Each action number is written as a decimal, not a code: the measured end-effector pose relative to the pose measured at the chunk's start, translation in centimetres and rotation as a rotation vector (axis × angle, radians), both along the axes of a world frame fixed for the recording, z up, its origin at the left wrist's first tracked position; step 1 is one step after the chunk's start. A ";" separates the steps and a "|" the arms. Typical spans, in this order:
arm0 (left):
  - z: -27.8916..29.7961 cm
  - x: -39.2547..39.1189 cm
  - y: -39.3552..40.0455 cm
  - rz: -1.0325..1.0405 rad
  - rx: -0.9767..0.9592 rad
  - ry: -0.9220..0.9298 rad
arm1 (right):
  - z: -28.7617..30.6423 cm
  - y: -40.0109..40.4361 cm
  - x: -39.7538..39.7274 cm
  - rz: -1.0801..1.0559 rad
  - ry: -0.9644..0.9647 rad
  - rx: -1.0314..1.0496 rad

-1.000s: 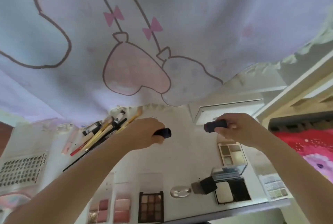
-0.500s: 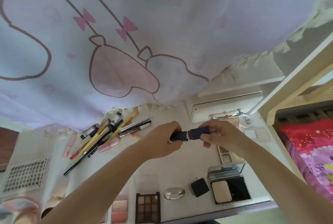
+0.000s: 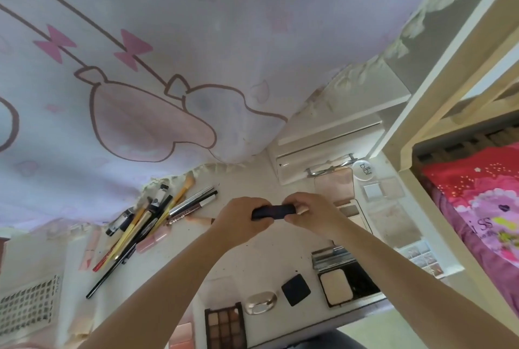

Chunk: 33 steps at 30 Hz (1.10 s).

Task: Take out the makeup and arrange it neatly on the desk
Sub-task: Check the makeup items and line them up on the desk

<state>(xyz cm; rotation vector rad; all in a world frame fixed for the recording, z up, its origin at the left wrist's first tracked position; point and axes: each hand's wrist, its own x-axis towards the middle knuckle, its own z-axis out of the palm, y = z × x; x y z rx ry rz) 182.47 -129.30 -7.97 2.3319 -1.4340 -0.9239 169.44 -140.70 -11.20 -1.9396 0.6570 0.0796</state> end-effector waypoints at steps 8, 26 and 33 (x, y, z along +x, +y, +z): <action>-0.9 -0.5 -2.8 -0.089 0.171 -0.213 | -1.9 -0.1 -0.5 0.001 0.243 -0.026; -2.3 -3.9 -10.0 -0.243 0.433 -0.508 | -2.9 0.4 -1.8 0.421 0.563 -0.319; -2.1 -3.7 -10.3 -0.242 0.439 -0.511 | -2.5 0.3 -1.9 0.458 0.567 -0.308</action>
